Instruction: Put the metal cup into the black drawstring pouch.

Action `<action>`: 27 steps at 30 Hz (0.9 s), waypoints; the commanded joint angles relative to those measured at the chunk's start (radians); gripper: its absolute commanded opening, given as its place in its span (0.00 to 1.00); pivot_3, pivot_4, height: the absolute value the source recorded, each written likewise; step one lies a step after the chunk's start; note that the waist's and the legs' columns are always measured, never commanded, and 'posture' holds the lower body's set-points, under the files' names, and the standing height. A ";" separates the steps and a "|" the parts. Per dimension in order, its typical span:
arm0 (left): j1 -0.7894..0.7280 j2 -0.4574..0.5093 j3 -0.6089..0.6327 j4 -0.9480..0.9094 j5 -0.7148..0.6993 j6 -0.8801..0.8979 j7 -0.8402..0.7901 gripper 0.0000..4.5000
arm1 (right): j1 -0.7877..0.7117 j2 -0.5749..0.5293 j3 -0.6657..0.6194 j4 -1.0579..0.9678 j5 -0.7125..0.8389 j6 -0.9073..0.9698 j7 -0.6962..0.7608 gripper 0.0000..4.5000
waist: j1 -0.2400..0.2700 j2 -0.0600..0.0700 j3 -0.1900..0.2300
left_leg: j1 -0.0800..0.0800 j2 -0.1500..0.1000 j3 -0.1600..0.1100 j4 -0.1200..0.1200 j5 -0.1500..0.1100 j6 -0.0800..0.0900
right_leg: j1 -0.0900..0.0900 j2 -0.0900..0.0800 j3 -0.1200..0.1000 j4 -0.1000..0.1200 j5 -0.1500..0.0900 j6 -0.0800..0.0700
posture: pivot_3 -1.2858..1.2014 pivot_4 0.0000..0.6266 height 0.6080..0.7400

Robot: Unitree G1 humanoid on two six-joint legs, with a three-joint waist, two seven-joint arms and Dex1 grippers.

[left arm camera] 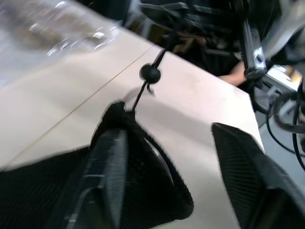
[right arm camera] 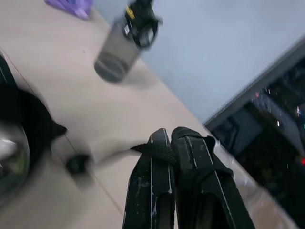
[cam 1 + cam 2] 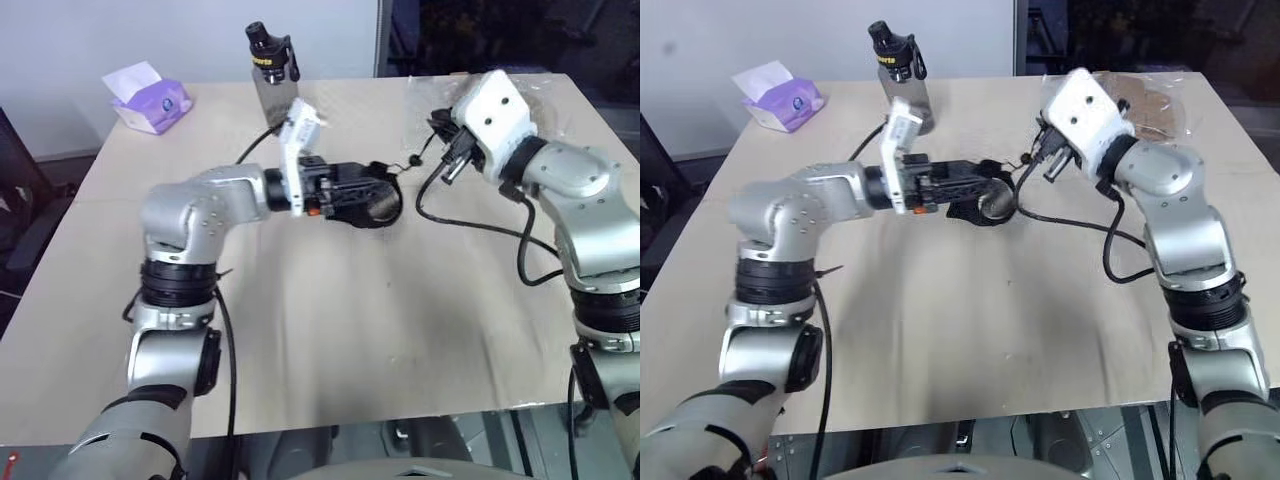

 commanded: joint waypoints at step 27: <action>-0.156 -0.150 -0.035 0.099 0.086 -0.187 0.023 0.59 | -0.167 -0.062 -0.029 -0.147 0.074 0.194 -0.002 0.00 | 0.013 0.000 0.000 | -0.002 0.000 0.001 0.003 -0.001 0.001 | 0.000 0.003 -0.001 0.001 0.000 0.000 | 0.52 0.24 1.00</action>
